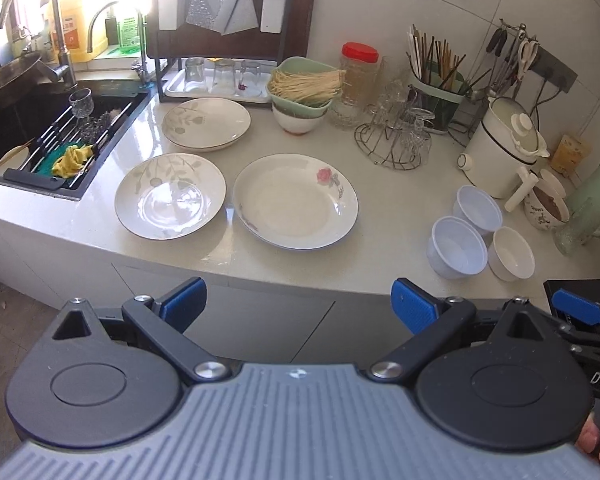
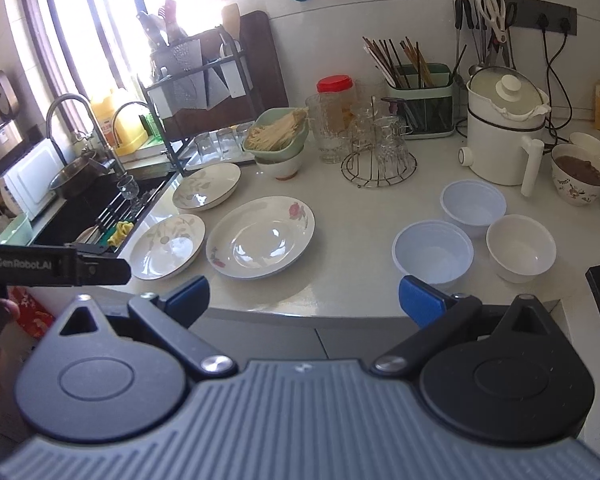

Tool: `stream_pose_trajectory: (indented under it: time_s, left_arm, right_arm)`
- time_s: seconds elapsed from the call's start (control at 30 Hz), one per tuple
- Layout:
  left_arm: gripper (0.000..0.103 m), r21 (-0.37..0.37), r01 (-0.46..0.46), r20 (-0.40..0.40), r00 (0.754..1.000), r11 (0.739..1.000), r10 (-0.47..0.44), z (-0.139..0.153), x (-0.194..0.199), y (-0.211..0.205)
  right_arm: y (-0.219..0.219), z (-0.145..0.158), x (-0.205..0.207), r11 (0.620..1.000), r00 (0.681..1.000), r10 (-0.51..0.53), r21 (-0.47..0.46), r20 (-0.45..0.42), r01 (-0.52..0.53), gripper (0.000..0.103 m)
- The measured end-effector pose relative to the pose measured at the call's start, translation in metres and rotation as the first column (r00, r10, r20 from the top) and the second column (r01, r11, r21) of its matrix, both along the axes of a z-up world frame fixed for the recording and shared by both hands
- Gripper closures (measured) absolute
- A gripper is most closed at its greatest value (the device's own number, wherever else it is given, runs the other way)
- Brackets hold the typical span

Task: Organize plates and bowls
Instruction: 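Move both tools toward the rim of the leaf-pattern plate beside the rose plate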

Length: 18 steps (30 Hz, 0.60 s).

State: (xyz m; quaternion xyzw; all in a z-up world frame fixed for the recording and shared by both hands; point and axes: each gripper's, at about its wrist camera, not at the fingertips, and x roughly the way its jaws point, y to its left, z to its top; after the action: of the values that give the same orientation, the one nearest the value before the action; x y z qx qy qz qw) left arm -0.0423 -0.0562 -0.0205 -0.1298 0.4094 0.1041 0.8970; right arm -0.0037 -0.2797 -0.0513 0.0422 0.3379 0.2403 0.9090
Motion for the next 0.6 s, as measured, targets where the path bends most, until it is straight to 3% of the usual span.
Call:
stream_pose_trajectory:
  time_s: [0.23, 0.47, 0.6]
  left_arm:
    - [0.003, 0.011, -0.015, 0.009, 1.000, 1.000, 0.015, -0.004, -0.001, 0.006]
    - [0.003, 0.074, -0.043, 0.011, 0.999, 0.996, 0.042, 0.001, 0.004, 0.026]
    - [0.003, 0.054, -0.067, -0.010, 0.998, 0.996, 0.068, -0.002, 0.005, 0.043]
  right_arm:
    - [0.008, -0.005, 0.002, 0.999, 0.999, 0.032, 0.007, 0.002, -0.032, 0.000]
    - [0.023, -0.011, -0.002, 0.996, 0.997, 0.079, 0.051, 0.011, -0.079, 0.000]
    - [0.033, -0.015, -0.004, 0.994, 0.995, 0.096, 0.050, 0.011, -0.096, 0.000]
